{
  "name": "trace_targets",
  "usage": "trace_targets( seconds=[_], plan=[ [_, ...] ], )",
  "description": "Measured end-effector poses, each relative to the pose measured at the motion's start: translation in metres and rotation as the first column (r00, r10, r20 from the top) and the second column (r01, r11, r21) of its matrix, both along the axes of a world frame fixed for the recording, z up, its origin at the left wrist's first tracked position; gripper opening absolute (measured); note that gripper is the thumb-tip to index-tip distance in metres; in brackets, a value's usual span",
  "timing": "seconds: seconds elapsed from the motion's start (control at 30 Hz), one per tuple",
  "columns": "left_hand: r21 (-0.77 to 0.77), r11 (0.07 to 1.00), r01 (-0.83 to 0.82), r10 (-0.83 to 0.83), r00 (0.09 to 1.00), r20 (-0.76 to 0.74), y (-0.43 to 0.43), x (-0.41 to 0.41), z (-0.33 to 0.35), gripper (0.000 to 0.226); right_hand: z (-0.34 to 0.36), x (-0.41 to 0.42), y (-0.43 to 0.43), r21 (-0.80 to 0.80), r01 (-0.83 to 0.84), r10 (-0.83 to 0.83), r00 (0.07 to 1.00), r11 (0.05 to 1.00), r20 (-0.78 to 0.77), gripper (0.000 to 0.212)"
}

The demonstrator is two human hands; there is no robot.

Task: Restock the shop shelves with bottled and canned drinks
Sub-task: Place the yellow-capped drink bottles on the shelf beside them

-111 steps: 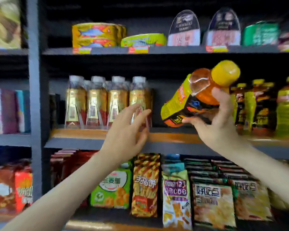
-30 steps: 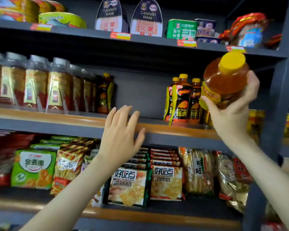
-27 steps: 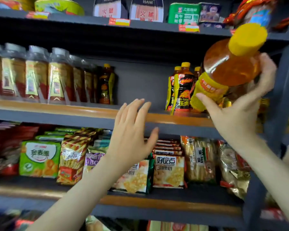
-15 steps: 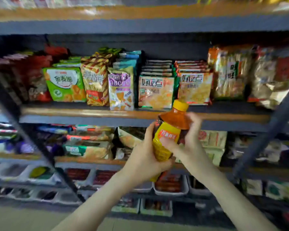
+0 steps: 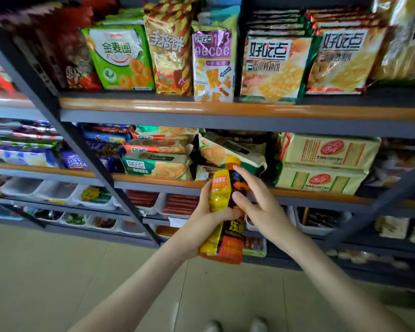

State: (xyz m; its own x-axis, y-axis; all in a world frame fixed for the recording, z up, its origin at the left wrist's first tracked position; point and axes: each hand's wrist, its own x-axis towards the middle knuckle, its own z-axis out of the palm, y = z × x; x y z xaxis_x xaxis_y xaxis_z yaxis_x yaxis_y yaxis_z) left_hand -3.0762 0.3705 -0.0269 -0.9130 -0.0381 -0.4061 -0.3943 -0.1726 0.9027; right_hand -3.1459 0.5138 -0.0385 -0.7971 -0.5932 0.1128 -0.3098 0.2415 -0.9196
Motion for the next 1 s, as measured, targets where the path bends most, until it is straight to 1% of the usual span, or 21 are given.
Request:
trace_targets(
  seconds=[0.03, 0.1, 0.13, 0.17, 0.2, 0.23, 0.3, 0.37, 0.43, 0.5, 0.57, 0.6, 0.63, 0.7, 0.73, 0.77, 0.8, 0.83, 0.9, 0.93, 1.0],
  plan=[
    [0.064, 0.998, -0.025, 0.020, 0.997, 0.077, -0.003, -0.007, 0.000, 0.089, -0.003, -0.002, 0.000, 0.039, -0.018, 0.019, 0.999, 0.999, -0.031, 0.044],
    [0.215, 0.977, -0.005, -0.015, 0.996, 0.093, -0.013, -0.004, 0.002, 0.078, -0.007, -0.004, 0.002, 0.090, -0.069, 0.079, 0.991, 0.994, -0.112, 0.044],
    [0.257, 0.966, -0.009, -0.008, 0.998, 0.063, -0.017, -0.002, -0.003, 0.059, -0.009, -0.004, 0.004, 0.121, -0.113, 0.132, 0.977, 0.986, -0.169, 0.049],
    [0.295, 0.955, -0.019, -0.017, 0.993, 0.121, -0.017, -0.006, -0.004, 0.042, -0.011, -0.004, 0.006, 0.161, -0.165, 0.198, 0.957, 0.973, -0.213, 0.058],
    [0.341, 0.938, -0.061, -0.011, 0.979, 0.206, -0.015, -0.008, 0.000, 0.033, -0.011, -0.004, 0.008, 0.205, -0.212, 0.257, 0.940, 0.955, -0.226, 0.070],
    [0.393, 0.912, -0.115, -0.008, 0.955, 0.298, -0.011, -0.008, 0.005, 0.033, -0.010, -0.004, 0.011, 0.248, -0.247, 0.302, 0.928, 0.937, -0.219, 0.079],
    [0.454, 0.886, -0.090, -0.053, 0.955, 0.292, -0.013, 0.003, 0.006, 0.041, -0.012, -0.006, 0.014, 0.324, -0.280, 0.359, 0.907, 0.904, -0.218, 0.084],
    [0.418, 0.908, -0.034, -0.101, 0.950, 0.295, -0.014, 0.002, 0.006, 0.051, -0.015, -0.007, 0.014, 0.366, -0.266, 0.369, 0.895, 0.892, -0.250, 0.085],
    [0.346, 0.935, 0.073, -0.188, 0.932, 0.311, -0.014, -0.002, 0.010, 0.058, -0.017, -0.005, 0.013, 0.338, -0.223, 0.314, 0.917, 0.914, -0.244, 0.081],
    [0.268, 0.929, 0.254, -0.331, 0.894, 0.301, -0.020, -0.006, 0.010, 0.082, -0.014, -0.001, 0.014, 0.264, -0.106, 0.153, 0.974, 0.959, -0.166, 0.071],
    [0.161, 0.919, 0.360, -0.392, 0.879, 0.271, -0.025, -0.008, 0.008, 0.098, -0.011, 0.003, 0.016, 0.231, 0.024, 0.000, 0.994, 0.973, -0.106, 0.063],
    [0.090, 0.922, 0.378, -0.388, 0.886, 0.256, -0.026, -0.010, 0.009, 0.095, -0.012, 0.003, 0.017, 0.211, 0.073, -0.057, 0.995, 0.975, -0.079, 0.058],
    [-0.005, 0.927, 0.376, -0.365, 0.903, 0.225, -0.025, -0.011, 0.011, 0.084, -0.013, 0.002, 0.019, 0.168, 0.105, -0.102, 0.994, 0.980, -0.026, 0.050],
    [-0.288, 0.902, 0.321, -0.300, 0.947, 0.114, -0.024, -0.011, 0.009, 0.056, -0.015, -0.001, 0.020, 0.048, 0.155, -0.160, 0.973, 0.987, 0.165, 0.034],
    [-0.498, 0.829, 0.256, -0.290, 0.957, 0.009, -0.025, -0.012, 0.003, 0.043, -0.014, -0.002, 0.021, -0.012, 0.168, -0.159, 0.951, 0.986, 0.266, 0.029],
    [-0.706, 0.693, 0.149, -0.319, 0.941, -0.115, -0.028, -0.013, -0.005, 0.036, -0.012, -0.004, 0.022, -0.067, 0.170, -0.138, 0.930, 0.983, 0.341, 0.028],
    [-0.850, 0.526, 0.017, -0.379, 0.900, -0.216, -0.030, -0.014, -0.011, 0.043, -0.009, -0.005, 0.022, -0.116, 0.168, -0.108, 0.908, 0.979, 0.405, 0.032],
    [-0.923, 0.371, -0.105, -0.451, 0.848, -0.278, -0.031, -0.016, -0.018, 0.059, -0.007, -0.007, 0.024, -0.151, 0.174, -0.087, 0.883, 0.973, 0.461, 0.037],
    [-0.942, 0.124, -0.313, -0.622, 0.715, -0.320, -0.031, -0.022, -0.026, 0.086, -0.003, -0.009, 0.026, -0.192, 0.187, -0.051, 0.831, 0.963, 0.553, 0.043],
    [-0.916, 0.031, -0.401, -0.700, 0.646, -0.306, -0.028, -0.025, -0.025, 0.093, -0.001, -0.010, 0.027, -0.206, 0.184, -0.033, 0.815, 0.961, 0.578, 0.049],
    [-0.842, -0.086, -0.533, -0.813, 0.526, -0.250, -0.022, -0.031, -0.021, 0.092, -0.003, -0.010, 0.029, -0.225, 0.137, 0.023, 0.805, 0.965, 0.593, 0.061]
  ],
)
